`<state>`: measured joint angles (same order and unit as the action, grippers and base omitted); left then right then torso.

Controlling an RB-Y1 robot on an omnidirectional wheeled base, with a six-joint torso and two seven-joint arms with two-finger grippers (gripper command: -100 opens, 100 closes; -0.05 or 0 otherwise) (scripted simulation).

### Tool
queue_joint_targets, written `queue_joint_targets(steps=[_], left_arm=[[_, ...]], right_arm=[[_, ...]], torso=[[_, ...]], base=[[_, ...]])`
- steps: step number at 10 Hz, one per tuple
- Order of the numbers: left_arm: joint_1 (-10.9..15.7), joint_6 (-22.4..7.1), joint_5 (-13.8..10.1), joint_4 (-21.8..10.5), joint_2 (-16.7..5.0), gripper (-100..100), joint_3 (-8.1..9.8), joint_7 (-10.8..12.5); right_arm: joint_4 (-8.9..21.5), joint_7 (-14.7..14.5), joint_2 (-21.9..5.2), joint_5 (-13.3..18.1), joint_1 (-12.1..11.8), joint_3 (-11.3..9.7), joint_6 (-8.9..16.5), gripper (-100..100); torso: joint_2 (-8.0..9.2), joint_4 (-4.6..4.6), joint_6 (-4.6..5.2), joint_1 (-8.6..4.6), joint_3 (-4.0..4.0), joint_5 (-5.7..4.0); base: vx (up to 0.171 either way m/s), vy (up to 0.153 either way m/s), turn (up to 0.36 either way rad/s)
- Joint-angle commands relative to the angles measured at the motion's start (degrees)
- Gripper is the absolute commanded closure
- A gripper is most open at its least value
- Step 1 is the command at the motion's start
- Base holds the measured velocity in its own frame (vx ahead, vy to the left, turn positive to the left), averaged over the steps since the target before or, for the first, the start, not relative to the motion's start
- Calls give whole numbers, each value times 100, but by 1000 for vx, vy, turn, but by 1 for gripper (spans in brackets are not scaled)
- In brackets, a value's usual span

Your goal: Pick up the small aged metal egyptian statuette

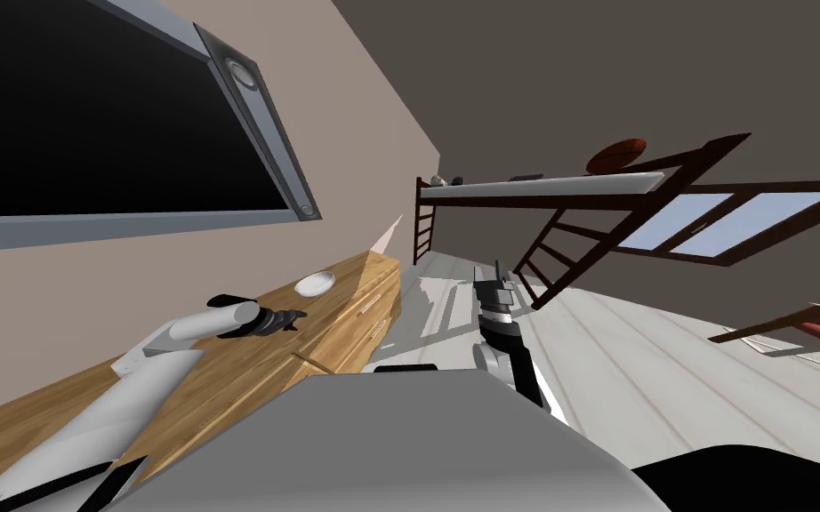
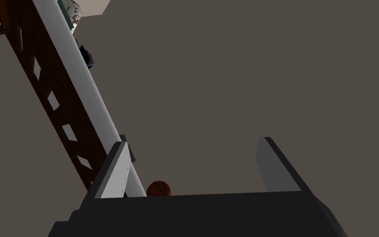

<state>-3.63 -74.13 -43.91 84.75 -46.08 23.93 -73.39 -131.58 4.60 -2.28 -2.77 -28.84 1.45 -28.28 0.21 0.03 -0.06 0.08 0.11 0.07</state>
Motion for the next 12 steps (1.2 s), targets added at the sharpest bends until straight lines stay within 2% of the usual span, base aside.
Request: queue_joint_targets(steps=[1, 2, 3, 7, 8, 9, 11, 12], left_arm=[[6, 118, -14, -286, -60, -100, 88, -13], [23, 69, 9, -194, -32, -100, 34, -9], [27, 90, 10, -218, -36, 100, 38, -11], [24, 86, 14, -215, -39, 100, 36, -14], [24, 86, 14, -215, -39, 0, 36, -15], [-18, 16, -6, -50, -3, 100, 19, -3], [-65, -188, 9, 343, 113, 100, -120, 17], [-65, -188, 9, 457, 113, 100, -120, 17]], right_arm=[[0, 0, 0, 0, 0, 0, 0, 0], [0, 0, 0, 0, 1, -1, 0, 0], [0, 0, 0, 0, -1, 0, 0, 0], [0, 0, 0, 0, -1, 0, 0, 0], [0, 0, 0, 0, -1, 0, 0, 0], [0, 0, 0, 0, -1, 1, 0, 0], [0, 0, -1, 0, -4, 2, -1, 0], [0, 0, -1, 0, -4, 2, -1, 0]], torso=[[0, 0, 0, 0, 0, 0], [-3, -3, 13, 8, -4, 10], [-18, -5, 8, 17, -11, 13], [-38, -9, 8, 26, -23, 18], [-39, -9, 8, 27, -23, 19], [-39, -9, 8, 27, -23, 19], [-63, -14, -11, 40, -36, 20], [-78, -18, -5, 44, -46, 24]], base=[[-73, -17, -231], [-42, -7, -57], [-8, -2, 14], [0, 0, 0], [0, 0, 0], [40, 18, 229], [126, 35, 376], [101, 20, 94]])
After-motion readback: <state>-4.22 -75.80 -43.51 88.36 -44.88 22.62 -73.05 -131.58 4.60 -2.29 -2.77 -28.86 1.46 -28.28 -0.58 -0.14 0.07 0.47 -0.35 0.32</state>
